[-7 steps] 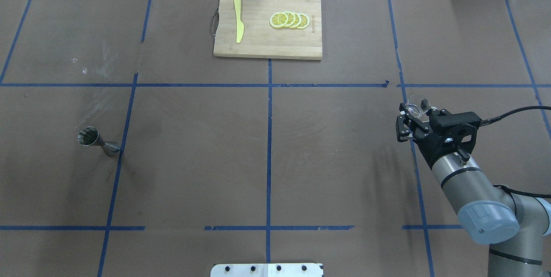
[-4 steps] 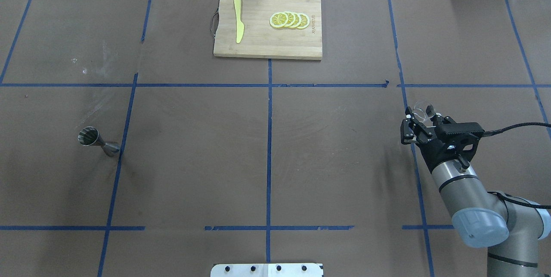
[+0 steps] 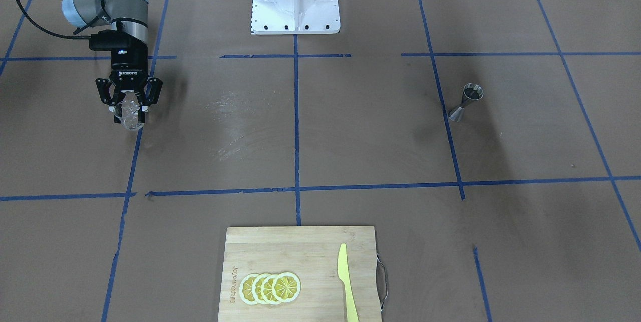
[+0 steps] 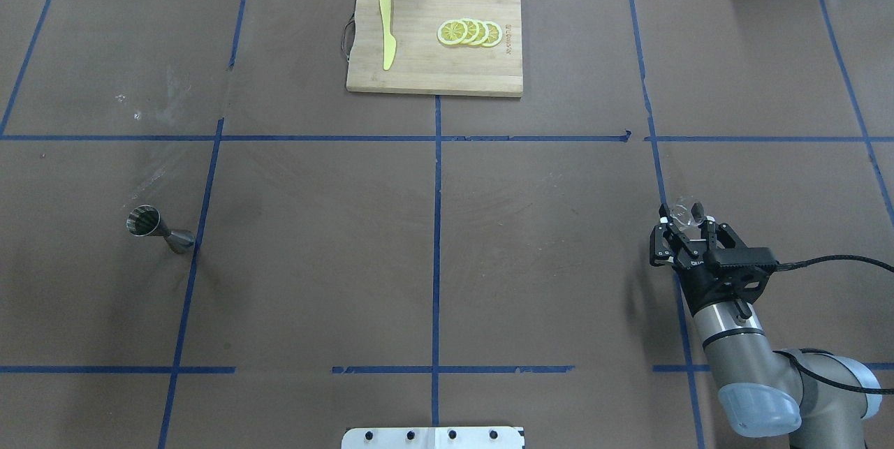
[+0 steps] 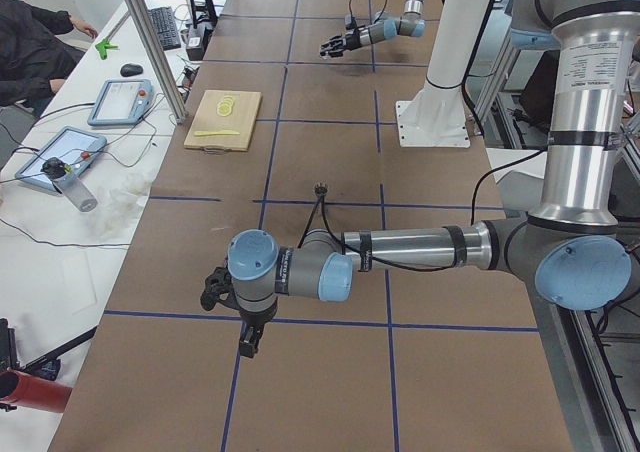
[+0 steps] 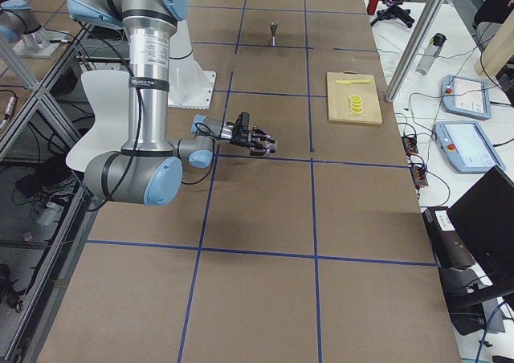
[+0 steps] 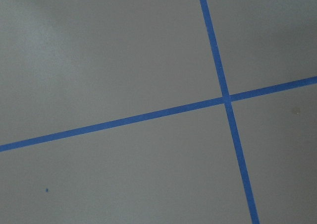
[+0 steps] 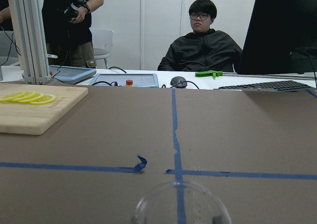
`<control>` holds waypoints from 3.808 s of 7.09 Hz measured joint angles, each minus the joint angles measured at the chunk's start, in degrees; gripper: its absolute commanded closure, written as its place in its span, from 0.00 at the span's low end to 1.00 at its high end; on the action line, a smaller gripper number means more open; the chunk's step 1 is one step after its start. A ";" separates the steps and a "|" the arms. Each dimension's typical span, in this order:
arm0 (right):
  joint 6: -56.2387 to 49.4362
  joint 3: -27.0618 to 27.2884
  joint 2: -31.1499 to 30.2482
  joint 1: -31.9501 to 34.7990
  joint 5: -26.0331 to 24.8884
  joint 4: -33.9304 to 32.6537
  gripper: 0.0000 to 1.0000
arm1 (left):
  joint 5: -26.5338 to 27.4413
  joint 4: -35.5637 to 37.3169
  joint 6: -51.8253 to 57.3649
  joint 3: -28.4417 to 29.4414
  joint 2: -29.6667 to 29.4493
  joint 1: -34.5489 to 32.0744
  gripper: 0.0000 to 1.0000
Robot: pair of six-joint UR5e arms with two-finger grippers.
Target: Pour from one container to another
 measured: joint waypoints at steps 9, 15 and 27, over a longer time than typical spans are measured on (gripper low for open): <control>0.99 -4.67 0.16 -1.37 -0.61 2.96 1.00 | 0.03 -0.04 0.09 0.06 0.01 0.00 0.00; 0.92 -4.64 0.39 -1.44 -0.27 3.24 0.00 | 0.03 -0.22 0.16 -0.06 -0.07 0.00 0.00; -12.51 3.88 -0.30 1.53 -0.39 3.28 0.00 | 0.03 -1.14 -0.08 -0.04 -0.09 0.00 0.00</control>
